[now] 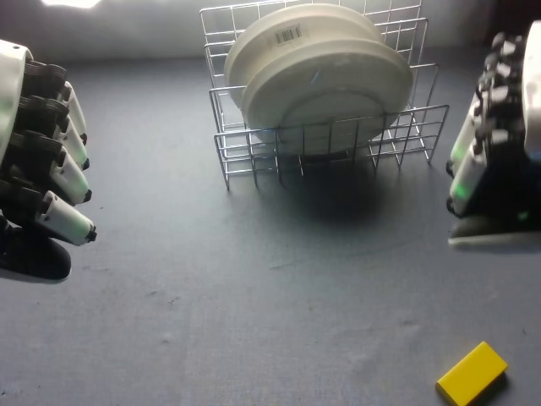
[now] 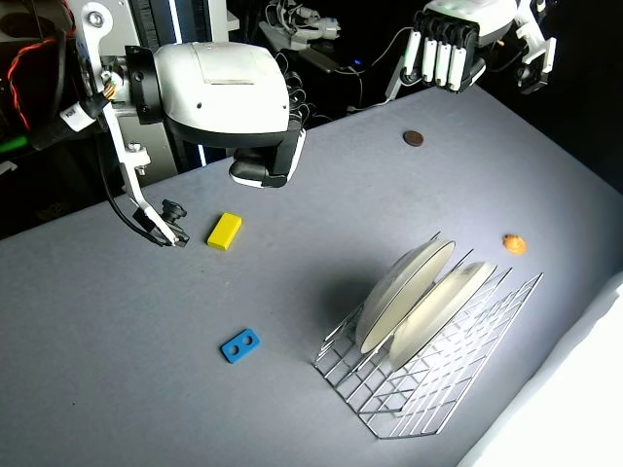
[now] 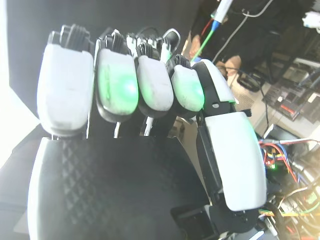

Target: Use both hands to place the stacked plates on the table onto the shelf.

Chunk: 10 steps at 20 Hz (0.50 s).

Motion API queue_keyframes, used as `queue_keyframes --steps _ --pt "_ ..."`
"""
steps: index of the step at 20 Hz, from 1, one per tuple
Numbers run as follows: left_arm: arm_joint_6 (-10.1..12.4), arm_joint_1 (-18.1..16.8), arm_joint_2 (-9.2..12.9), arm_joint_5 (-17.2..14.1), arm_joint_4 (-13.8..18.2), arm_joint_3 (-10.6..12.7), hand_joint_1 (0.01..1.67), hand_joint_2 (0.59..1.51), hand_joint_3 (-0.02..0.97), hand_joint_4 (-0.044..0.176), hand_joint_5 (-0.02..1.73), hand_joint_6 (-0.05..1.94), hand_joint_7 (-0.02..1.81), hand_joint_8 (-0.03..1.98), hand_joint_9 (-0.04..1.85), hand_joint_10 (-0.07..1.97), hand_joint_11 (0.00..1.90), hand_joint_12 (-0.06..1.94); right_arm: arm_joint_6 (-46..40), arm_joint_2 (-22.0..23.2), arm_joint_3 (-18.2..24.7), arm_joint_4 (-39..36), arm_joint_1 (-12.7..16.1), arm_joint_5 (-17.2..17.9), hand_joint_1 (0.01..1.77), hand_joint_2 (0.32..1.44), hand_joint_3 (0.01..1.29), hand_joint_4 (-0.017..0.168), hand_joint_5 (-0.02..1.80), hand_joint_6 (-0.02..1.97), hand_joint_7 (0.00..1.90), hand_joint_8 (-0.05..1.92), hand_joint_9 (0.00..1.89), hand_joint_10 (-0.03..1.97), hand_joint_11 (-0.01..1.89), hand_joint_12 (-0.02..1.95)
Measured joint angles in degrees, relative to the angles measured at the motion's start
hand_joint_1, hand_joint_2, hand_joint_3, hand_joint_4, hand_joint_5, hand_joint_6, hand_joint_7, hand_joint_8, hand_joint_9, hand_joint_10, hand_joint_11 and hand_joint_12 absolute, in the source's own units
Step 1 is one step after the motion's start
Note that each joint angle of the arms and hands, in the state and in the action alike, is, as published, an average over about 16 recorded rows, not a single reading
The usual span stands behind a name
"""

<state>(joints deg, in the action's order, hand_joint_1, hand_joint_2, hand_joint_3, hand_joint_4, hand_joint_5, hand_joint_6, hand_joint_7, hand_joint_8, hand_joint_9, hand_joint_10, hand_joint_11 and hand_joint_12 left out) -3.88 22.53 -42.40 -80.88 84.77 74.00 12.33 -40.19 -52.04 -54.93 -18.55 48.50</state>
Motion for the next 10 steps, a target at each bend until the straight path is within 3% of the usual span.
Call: queue_keyframes --steps 10 --pt "-0.52 -0.13 -0.01 -0.05 0.38 -0.42 0.77 1.27 -0.016 0.161 1.32 1.87 1.55 1.91 1.61 1.9 1.64 1.92 0.23 -0.56 -1.36 -4.04 2.24 2.67 0.59 1.33 0.01 0.157 1.43 1.94 1.41 1.91 1.46 1.94 1.57 1.92"
